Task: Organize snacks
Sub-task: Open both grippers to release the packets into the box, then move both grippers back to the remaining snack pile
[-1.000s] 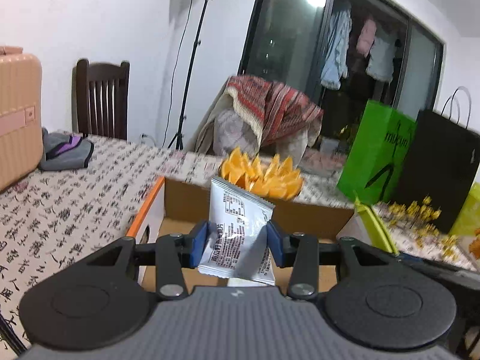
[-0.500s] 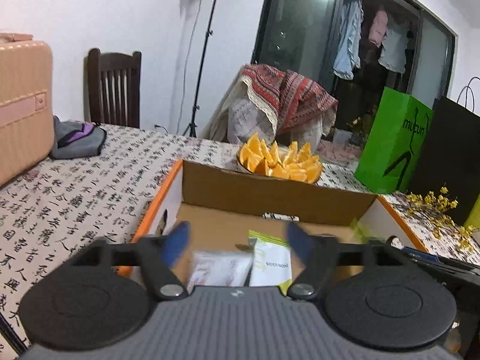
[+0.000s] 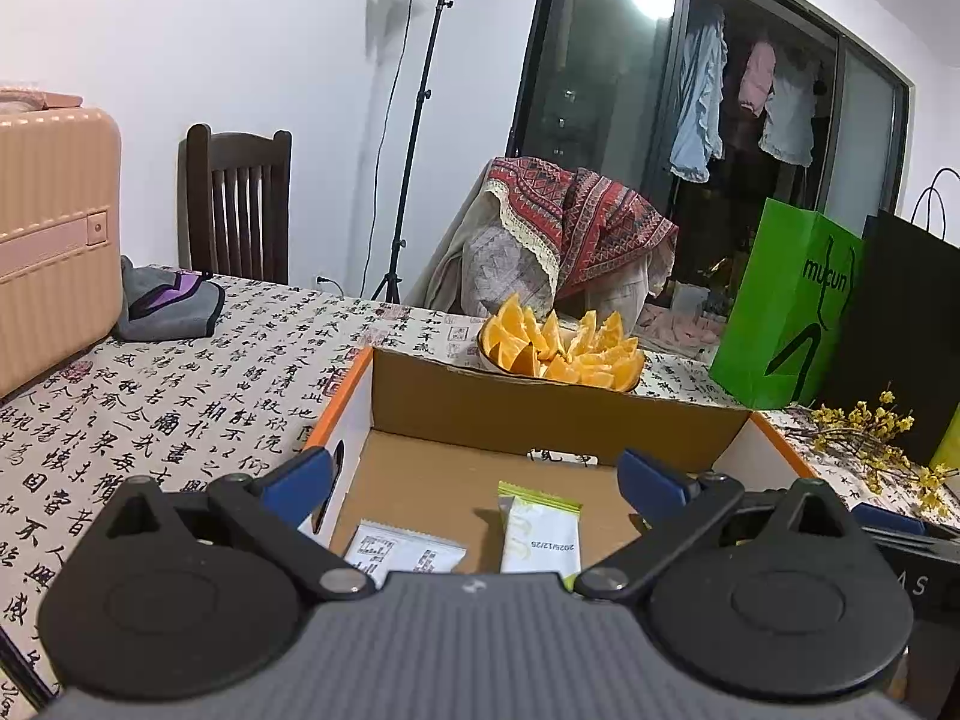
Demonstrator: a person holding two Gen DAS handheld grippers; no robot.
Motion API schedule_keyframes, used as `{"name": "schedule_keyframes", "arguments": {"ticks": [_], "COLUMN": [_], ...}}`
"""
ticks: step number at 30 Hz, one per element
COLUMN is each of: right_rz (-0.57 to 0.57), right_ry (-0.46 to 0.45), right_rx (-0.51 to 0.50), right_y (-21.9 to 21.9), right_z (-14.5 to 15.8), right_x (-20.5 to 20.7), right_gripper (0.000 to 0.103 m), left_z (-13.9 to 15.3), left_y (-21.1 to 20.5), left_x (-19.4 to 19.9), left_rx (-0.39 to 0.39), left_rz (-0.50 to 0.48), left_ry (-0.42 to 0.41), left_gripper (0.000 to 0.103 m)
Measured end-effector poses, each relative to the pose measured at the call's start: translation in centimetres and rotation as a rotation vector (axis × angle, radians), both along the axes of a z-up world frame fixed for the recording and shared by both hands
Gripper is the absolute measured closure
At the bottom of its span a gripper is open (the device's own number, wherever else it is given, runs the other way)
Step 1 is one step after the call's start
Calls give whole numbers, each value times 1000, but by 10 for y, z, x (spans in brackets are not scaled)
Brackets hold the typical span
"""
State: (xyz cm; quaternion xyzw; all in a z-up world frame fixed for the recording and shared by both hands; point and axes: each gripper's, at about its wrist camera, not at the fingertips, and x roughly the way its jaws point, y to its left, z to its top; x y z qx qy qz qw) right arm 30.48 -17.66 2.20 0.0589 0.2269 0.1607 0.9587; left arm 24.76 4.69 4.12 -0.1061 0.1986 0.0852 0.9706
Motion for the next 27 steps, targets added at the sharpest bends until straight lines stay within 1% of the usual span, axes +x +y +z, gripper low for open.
{"name": "schedule_keyframes", "arguments": {"ticks": [7, 13, 17, 19, 21, 24, 27], "right_rz": [-3, 22, 6, 13, 13, 11, 11], "right_ry": [-11, -16, -51, -71, -83, -99, -110], "right_rx": [2, -4, -52, -64, -68, -75, -81], "right_y": [-3, -4, -6, -9, -12, -18, -23], "right_z": [5, 19, 35, 42, 47, 52, 52], "right_x": [-5, -17, -40, -53, -65, -85, -106], "right_gripper": [0, 0, 0, 0, 0, 0, 0], "left_z": [10, 31, 42, 46, 50, 52, 51], "left_y": [-1, -4, -9, -13, -14, -14, -15], "left_x": [-10, -30, -45, -54, -63, -81, -98], "left_rx": [10, 15, 25, 42, 41, 30, 35], "left_rz": [8, -6, -33, -38, -43, -59, -67], "left_ry": [-11, -49, -65, -74, -80, -90, -95], "left_gripper": [0, 0, 0, 0, 0, 0, 0]}}
